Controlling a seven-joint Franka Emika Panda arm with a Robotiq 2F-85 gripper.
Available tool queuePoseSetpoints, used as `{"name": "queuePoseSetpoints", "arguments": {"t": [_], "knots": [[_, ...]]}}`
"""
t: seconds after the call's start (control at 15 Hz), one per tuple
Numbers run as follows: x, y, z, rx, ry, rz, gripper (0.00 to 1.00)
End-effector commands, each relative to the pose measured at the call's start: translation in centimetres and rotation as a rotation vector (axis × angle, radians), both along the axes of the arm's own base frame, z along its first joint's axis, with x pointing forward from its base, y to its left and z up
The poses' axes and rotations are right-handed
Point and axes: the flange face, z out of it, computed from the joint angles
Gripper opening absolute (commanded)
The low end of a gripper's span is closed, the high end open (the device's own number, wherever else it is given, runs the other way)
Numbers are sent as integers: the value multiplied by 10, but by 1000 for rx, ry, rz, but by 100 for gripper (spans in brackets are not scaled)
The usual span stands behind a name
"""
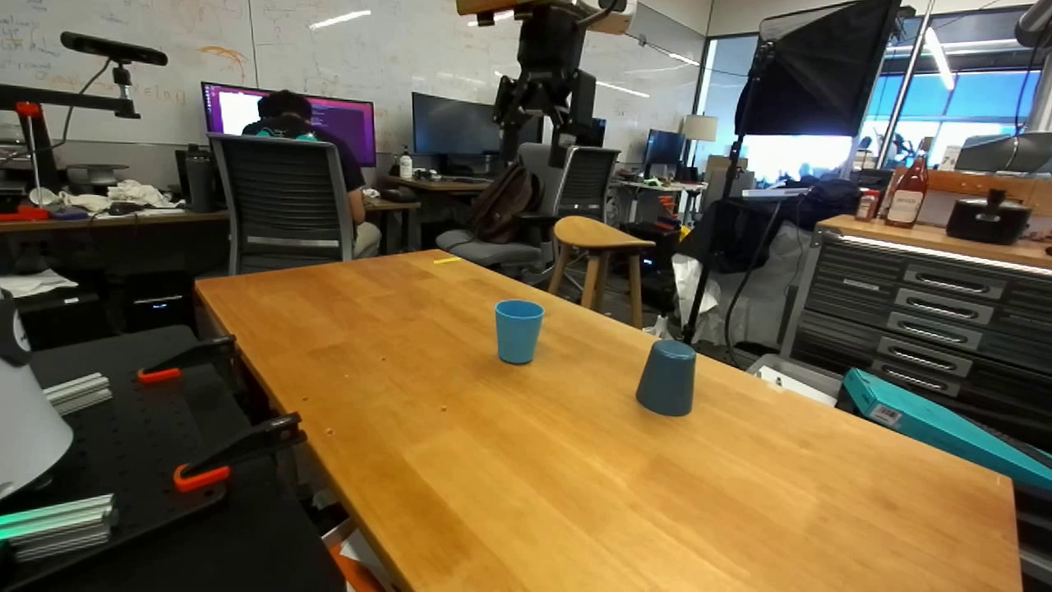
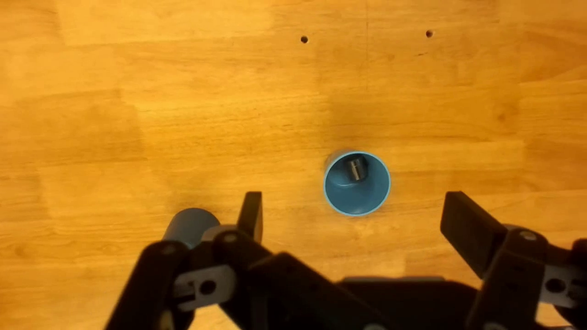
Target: Pick up the silver metal block from the table and put it in the light blue cup.
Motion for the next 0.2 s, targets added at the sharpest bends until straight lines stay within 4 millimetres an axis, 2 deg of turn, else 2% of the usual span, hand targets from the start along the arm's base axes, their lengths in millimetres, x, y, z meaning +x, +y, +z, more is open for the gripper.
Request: {"name": "queuePoseSetpoints", "arguments": {"t": [0.0,0.13], "knots": [[0,0,0,0,2,-1,100],[1,0,-4,1,7,-1,100]]}}
